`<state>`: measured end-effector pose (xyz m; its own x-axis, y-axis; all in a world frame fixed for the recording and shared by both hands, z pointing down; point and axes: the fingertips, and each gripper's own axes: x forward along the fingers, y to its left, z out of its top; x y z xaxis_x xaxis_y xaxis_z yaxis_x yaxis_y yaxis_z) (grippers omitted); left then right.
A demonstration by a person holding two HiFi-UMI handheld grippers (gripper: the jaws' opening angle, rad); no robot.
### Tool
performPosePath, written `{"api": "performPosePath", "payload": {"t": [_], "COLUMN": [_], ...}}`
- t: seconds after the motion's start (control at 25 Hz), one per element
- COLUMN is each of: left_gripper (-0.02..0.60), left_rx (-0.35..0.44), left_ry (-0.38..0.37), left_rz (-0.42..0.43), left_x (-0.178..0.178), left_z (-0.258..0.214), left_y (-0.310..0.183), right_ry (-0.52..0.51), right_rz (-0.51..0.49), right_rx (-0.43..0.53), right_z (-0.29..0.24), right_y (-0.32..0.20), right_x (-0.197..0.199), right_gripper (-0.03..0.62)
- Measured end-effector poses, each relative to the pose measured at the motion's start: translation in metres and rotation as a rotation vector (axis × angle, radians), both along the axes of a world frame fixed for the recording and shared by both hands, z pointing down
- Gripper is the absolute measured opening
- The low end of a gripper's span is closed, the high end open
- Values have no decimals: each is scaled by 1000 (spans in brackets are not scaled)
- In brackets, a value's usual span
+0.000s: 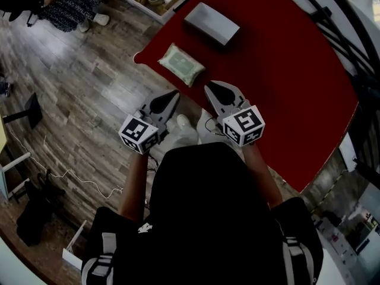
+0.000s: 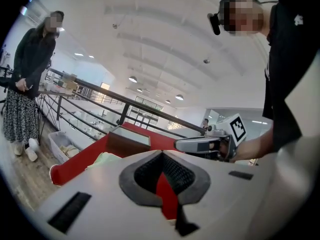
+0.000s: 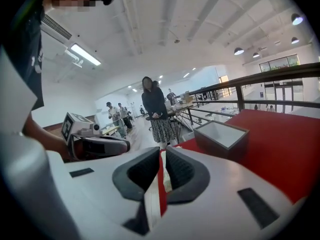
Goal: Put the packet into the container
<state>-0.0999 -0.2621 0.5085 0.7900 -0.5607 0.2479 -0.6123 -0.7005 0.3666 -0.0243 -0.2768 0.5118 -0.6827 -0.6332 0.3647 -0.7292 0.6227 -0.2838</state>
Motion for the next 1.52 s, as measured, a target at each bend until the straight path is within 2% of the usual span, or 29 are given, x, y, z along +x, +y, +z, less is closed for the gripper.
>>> {"api": "performPosePath", "payload": {"t": [0.08,0.12,0.16,0.28,0.4,0.56,0.68,0.92,1.04,1.2,1.36,1.52], "left_gripper": [5,5,4,5,4,4,5,4,5,5,5,5], "left_rx": [-12,-21,-31,-47,-40,-57,-58,-60,-79,-64,-74,-77], "left_ry": [-26,-30,-21,19,15,12,7,10,13,15,27,28], "left_rz": [1,-6,-16,-57,-90,-119,-149,-191,-187,-197,-200,-195], "left_x": [5,5,3,-9,-24,-33,-43,-57,-53,-54,-52,-48], "left_z": [6,8,8,9,15,15,18,25,23,27,25,21], "left_y": [3,4,4,4,3,6,10,13,15,13,8,6], "right_ry": [41,65,92,215,319,421,509,623,647,676,692,693], "right_rz": [-27,-49,-75,-168,-225,-264,-288,-274,-280,-283,-310,-321], "right_rx": [-21,-26,-29,-45,-74,-121,-151,-170,-184,-196,-181,-187], "right_z": [13,19,26,56,87,120,142,169,172,171,171,169], "right_y": [-7,-12,-17,-36,-55,-69,-71,-81,-82,-81,-82,-81], "right_x": [-2,-6,-12,-38,-63,-83,-90,-91,-91,-88,-88,-87], "right_gripper": [27,55,118,251,364,432,446,446,446,445,401,388]}}
